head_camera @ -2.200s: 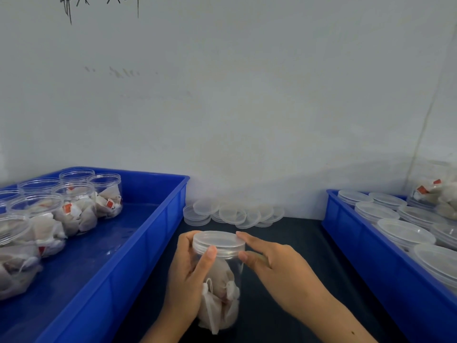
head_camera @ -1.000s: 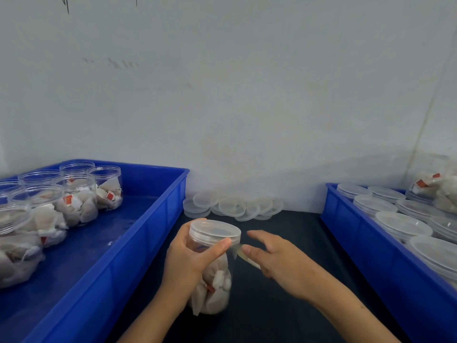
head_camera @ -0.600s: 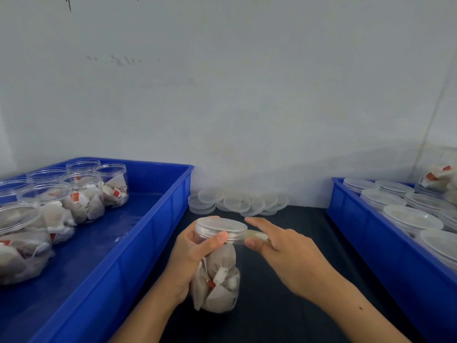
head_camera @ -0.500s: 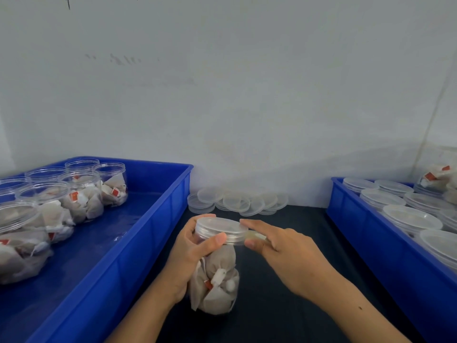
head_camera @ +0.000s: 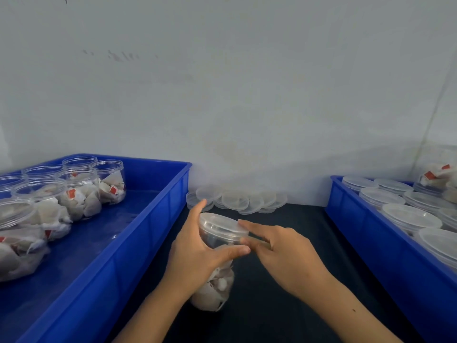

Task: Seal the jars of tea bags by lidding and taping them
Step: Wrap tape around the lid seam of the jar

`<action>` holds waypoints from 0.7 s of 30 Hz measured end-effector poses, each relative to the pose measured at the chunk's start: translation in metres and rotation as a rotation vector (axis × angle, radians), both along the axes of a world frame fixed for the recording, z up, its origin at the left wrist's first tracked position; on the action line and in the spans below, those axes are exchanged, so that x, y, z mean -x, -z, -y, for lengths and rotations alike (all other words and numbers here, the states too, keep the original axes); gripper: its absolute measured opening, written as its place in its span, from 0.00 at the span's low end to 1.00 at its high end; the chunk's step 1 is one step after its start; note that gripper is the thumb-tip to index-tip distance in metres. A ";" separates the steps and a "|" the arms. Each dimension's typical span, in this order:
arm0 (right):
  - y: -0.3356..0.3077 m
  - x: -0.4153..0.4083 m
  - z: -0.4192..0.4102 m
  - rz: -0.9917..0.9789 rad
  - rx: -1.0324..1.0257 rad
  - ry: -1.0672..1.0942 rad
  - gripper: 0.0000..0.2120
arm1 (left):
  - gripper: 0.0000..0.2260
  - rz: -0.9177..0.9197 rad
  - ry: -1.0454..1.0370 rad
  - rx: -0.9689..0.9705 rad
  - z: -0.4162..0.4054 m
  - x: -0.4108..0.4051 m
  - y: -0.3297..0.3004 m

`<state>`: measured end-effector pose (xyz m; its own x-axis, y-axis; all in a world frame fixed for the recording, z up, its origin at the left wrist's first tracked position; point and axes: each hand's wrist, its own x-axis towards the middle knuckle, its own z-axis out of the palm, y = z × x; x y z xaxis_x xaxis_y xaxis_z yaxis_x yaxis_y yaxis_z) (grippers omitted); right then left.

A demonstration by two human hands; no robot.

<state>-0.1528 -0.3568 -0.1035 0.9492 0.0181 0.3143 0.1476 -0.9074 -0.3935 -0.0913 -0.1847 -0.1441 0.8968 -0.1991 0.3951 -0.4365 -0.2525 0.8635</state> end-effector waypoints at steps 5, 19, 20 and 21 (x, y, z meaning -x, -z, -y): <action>-0.010 0.008 -0.001 -0.051 0.056 -0.064 0.22 | 0.40 0.021 -0.015 0.026 -0.001 -0.003 -0.003; -0.007 0.003 -0.004 -0.112 0.157 0.060 0.26 | 0.37 0.036 -0.017 0.105 0.000 -0.004 0.001; -0.005 0.002 -0.005 -0.119 0.152 0.064 0.26 | 0.37 0.041 -0.011 0.106 0.000 -0.004 0.001; -0.004 0.000 -0.006 -0.128 0.141 0.068 0.25 | 0.36 0.044 -0.005 0.107 0.000 -0.005 0.001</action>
